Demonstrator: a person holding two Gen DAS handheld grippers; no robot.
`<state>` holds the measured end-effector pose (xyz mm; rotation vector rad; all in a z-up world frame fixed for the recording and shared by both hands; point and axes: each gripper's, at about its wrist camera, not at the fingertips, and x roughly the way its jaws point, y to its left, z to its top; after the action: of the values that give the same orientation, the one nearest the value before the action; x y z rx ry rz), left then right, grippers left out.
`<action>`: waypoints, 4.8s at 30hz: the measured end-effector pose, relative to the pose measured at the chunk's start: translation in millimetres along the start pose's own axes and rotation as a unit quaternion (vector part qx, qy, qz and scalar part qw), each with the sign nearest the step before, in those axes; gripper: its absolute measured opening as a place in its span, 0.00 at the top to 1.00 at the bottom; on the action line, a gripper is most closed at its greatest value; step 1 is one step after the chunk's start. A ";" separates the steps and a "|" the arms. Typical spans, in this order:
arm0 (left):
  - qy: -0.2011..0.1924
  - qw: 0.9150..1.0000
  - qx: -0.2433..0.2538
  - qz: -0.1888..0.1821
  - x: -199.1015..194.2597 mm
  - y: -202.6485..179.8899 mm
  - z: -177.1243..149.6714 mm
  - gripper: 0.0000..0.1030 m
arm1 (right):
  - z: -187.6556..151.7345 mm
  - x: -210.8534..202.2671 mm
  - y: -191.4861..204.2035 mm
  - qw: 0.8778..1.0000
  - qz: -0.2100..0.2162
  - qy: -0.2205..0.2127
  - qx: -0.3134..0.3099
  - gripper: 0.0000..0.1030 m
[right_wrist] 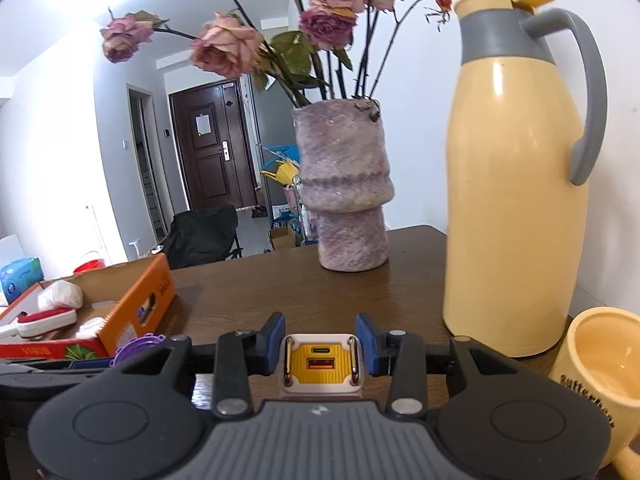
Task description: Organize rigid objects
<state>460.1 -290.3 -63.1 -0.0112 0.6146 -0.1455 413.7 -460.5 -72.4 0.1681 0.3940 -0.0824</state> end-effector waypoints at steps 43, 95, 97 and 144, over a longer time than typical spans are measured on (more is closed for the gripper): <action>-0.077 0.991 -0.077 0.073 -24.8 214.9 56.4 0.48 | 23.1 29.3 217.9 0.993 0.090 -0.062 -0.043 0.63; -0.080 0.982 -0.086 0.149 5.9 282.4 74.4 0.00 | 39.6 104.2 251.5 0.994 0.075 -0.021 -0.074 0.00; -0.080 0.982 -0.085 0.147 0.2 281.4 74.4 0.00 | 40.1 99.2 250.9 0.994 0.075 -0.020 -0.076 0.00; -0.090 0.989 -0.035 0.113 -380.9 200.3 -128.3 0.00 | -64.5 -333.7 204.7 0.990 0.088 -0.035 -0.109 0.00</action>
<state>105.4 -34.9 39.8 -0.0225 0.4375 0.0963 105.4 -232.0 28.6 -0.0160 0.3149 0.1279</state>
